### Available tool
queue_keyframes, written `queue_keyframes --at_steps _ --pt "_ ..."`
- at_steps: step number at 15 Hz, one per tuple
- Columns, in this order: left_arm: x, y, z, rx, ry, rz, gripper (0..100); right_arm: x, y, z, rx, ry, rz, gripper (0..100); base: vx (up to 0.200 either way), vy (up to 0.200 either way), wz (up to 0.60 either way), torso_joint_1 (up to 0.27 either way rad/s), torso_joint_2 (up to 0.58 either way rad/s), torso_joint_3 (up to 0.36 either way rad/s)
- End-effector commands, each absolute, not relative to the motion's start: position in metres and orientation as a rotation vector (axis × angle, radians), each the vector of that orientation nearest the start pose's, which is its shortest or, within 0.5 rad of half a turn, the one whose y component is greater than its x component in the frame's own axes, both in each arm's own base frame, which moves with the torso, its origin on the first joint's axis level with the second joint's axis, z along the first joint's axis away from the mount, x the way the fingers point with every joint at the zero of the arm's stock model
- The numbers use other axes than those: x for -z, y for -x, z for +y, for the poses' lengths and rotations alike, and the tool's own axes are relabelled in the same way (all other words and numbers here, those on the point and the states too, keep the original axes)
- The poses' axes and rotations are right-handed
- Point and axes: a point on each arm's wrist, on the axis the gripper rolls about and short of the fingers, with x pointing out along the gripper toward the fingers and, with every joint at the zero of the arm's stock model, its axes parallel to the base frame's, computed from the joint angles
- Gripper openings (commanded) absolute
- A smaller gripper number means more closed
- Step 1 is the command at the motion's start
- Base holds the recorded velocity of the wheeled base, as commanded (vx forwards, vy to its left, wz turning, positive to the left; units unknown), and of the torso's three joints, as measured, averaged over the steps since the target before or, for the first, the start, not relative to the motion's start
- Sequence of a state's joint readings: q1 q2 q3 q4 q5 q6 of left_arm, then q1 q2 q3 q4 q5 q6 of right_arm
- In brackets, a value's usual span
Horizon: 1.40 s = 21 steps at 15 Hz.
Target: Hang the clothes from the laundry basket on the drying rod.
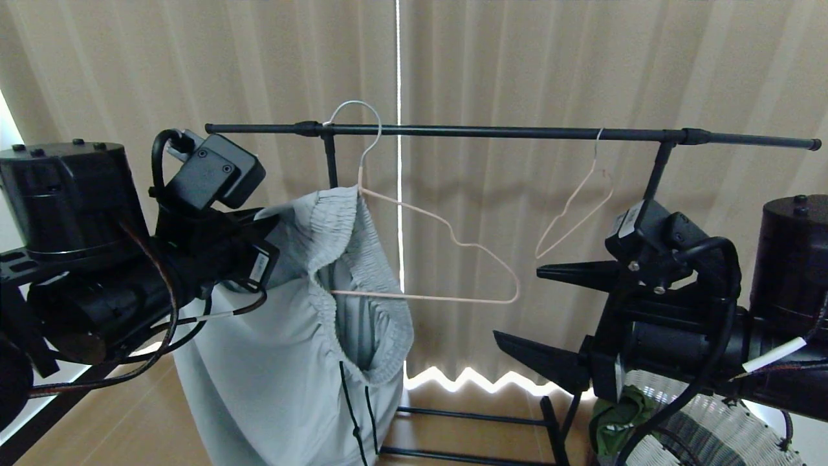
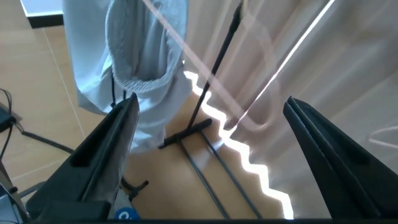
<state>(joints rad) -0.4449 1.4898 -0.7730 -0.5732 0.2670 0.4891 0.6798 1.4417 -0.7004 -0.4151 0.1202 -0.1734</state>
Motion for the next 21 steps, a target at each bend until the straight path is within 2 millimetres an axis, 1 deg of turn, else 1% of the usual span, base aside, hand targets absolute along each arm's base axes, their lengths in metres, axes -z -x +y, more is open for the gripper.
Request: queue_keyframes --at_steps 1,2,3,4,5,6,7,9,12,13,15,17,19,20,21 --pt "-0.232 -0.236 -0.106 0.199 -0.485 0.071 0 -0.197 -0.186 0.155 -0.826 0.261 0.273 100 0.000 0.000 0.00 0.000 0.00 0.000" --pt "-0.232 -0.236 -0.106 0.199 -0.485 0.071 0 -0.197 -0.186 0.155 -0.826 0.261 0.273 100 0.000 0.000 0.00 0.000 0.00 0.000" --pt "-0.239 -0.240 -0.108 0.159 -0.396 0.033 0 -0.197 -0.187 0.156 -0.828 0.262 0.276 100 0.000 0.000 0.00 0.000 0.00 0.000" --pt "-0.241 -0.243 -0.111 0.147 -0.358 0.020 0 -0.195 -0.188 0.158 -0.831 0.263 0.282 100 0.000 0.000 0.00 0.000 0.00 0.000" --pt "-0.242 -0.243 -0.119 0.167 -0.308 -0.010 0 -0.195 -0.189 0.161 -0.838 0.263 0.278 100 0.000 0.000 0.00 0.000 0.00 0.000" --pt "-0.246 -0.239 -0.127 0.193 -0.265 -0.051 0 -0.194 -0.192 0.164 -0.839 0.260 0.267 100 0.000 0.000 0.00 0.000 0.00 0.000" --pt "-0.247 -0.238 -0.130 0.202 -0.251 -0.064 0 -0.194 -0.194 0.166 -0.839 0.259 0.256 100 0.000 0.000 0.00 0.000 0.00 0.000" --pt "-0.249 -0.239 -0.133 0.210 -0.244 -0.076 0 -0.190 -0.204 0.178 -0.847 0.252 0.231 100 0.000 0.000 0.00 0.000 0.00 0.000" --pt "-0.252 -0.235 -0.138 0.236 -0.238 -0.092 0 -0.189 -0.216 0.190 -0.831 0.253 0.227 100 0.000 0.000 0.00 0.000 0.00 0.000" --pt "-0.252 -0.233 -0.143 0.254 -0.238 -0.095 0 -0.186 -0.223 0.197 -0.817 0.258 0.235 100 0.000 0.000 0.00 0.000 0.00 0.000" --pt "-0.252 -0.229 -0.148 0.275 -0.237 -0.099 0 -0.178 -0.231 0.205 -0.814 0.250 0.263 100 0.000 0.000 0.00 0.000 0.00 0.000" --pt "-0.252 -0.229 -0.148 0.278 -0.240 -0.100 0 -0.175 -0.233 0.209 -0.804 0.247 0.276 100 0.000 0.000 0.00 0.000 0.00 0.000" --pt "-0.252 -0.229 -0.148 0.279 -0.238 -0.096 0 -0.167 -0.233 0.210 -0.793 0.257 0.302 100 0.000 0.000 0.00 0.000 0.00 0.000" --pt "-0.252 -0.229 -0.148 0.277 -0.238 -0.096 0 -0.165 -0.233 0.209 -0.787 0.259 0.310 0 0.000 0.000 0.00 0.000 0.00 0.000" --pt "-0.252 -0.229 -0.148 0.277 -0.237 -0.097 0 -0.163 -0.232 0.208 -0.784 0.261 0.318 0 0.000 0.000 0.00 0.000 0.00 0.000"
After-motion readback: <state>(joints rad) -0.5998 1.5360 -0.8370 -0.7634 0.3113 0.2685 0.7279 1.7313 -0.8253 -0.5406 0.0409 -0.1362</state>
